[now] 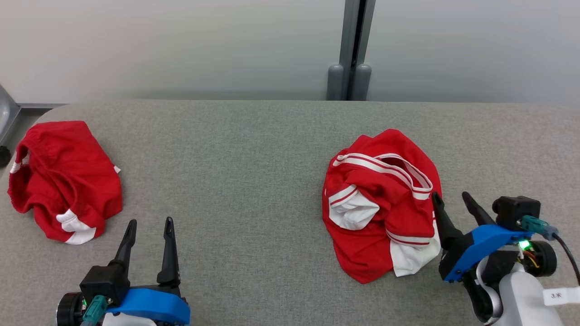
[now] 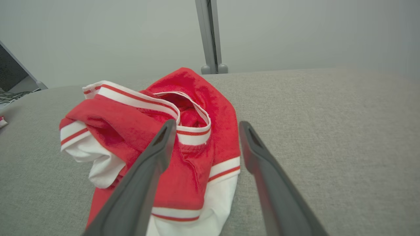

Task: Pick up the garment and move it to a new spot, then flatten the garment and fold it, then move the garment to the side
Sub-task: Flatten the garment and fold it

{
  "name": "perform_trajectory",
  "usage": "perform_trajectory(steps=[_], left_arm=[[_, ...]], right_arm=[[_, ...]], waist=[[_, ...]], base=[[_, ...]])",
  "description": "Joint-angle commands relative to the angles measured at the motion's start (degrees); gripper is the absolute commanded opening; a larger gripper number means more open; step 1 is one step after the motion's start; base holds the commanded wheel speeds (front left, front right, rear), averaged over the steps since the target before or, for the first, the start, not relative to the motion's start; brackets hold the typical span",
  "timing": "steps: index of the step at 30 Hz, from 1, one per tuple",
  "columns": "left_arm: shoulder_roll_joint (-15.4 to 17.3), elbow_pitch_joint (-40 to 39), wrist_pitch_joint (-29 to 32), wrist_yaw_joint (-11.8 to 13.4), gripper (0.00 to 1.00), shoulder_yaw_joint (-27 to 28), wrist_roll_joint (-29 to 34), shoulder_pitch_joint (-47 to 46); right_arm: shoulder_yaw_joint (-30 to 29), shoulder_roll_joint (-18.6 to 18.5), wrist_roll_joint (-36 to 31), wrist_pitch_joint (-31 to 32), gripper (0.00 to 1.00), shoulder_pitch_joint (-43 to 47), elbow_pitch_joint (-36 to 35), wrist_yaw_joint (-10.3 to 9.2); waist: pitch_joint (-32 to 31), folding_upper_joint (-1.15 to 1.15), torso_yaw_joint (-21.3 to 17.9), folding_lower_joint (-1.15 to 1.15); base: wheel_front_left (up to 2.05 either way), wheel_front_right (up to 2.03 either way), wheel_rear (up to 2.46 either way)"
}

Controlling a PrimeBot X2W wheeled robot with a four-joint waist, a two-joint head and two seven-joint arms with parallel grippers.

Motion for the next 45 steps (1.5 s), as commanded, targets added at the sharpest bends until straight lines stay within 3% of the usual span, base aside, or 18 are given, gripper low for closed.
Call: perform_trajectory(steps=[1,11,12,13,14,15,19,23,30,35,45], left_arm=[[0.06,-0.37,-0.28,-0.14,1.00,-0.18,0.47,-0.99],[1.15,-0.75,-0.13,-0.24,1.00,-0.69,1.25,-2.65],[1.17,-0.75,-0.11,-0.23,1.00,-0.73,1.19,-2.74],[1.16,-0.71,-0.09,-0.23,1.00,-0.83,1.14,-2.78],[1.13,-0.67,-0.07,-0.20,1.00,-0.88,1.06,-2.77],[1.08,-0.65,-0.06,-0.17,1.00,-0.94,0.94,-2.77],[0.82,-0.44,-0.03,-0.02,1.00,-1.12,0.55,-2.98],[0.52,-0.38,-0.05,0.19,1.00,-1.10,0.26,-3.01],[0.38,-0.87,-0.12,0.55,1.00,-0.64,-0.21,-1.90],[0.12,-1.63,-0.16,0.53,1.00,-0.93,0.04,-2.57],[-0.69,-1.80,-0.23,-0.04,1.00,-1.56,0.47,-4.30]], right_arm=[[0.39,-0.17,0.65,0.92,1.00,-1.74,1.81,0.03],[0.37,-0.24,-3.95,3.77,1.00,-9.27,15.86,0.03],[0.13,-0.23,-4.24,3.68,0.83,-9.80,16.96,0.03],[-0.27,-0.23,-4.40,3.77,0.43,-10.32,18.21,0.03],[-0.38,-0.22,-4.52,4.04,0.10,-10.79,19.36,0.03],[-0.45,-0.22,-4.58,4.28,0.00,-11.35,20.42,0.03],[-0.72,-0.22,-5.02,2.24,0.00,-13.84,21.94,0.03],[1.83,-0.18,-1.68,-0.28,0.00,-16.34,19.22,0.03],[14.80,-0.20,9.25,3.67,0.00,-21.71,3.95,0.03],[22.62,-0.21,14.90,5.32,0.00,-28.97,-1.19,0.03],[28.94,-0.23,26.49,-8.02,0.00,-46.25,1.49,0.03]], waist=[[0.72,0.00,0.81,-0.01],[2.80,0.00,2.72,-0.01],[2.87,0.00,2.85,-0.01],[2.90,0.00,3.01,-0.01],[2.92,0.00,3.13,-0.01],[2.97,0.00,3.23,-0.01],[3.11,0.00,3.71,-0.01],[2.70,0.00,4.03,-0.01],[1.07,0.00,4.45,-0.01],[1.64,0.00,5.31,-0.01],[3.23,0.00,8.39,-0.01]], base=[[0.00,0.00,0.00],[0.00,0.00,0.00],[0.00,0.00,0.00],[0.00,0.00,0.00],[0.00,0.00,0.00],[0.00,0.00,0.00],[0.00,0.00,0.00],[0.00,0.00,0.00],[0.00,0.00,0.00],[0.00,0.00,0.00],[0.00,0.00,0.00]])
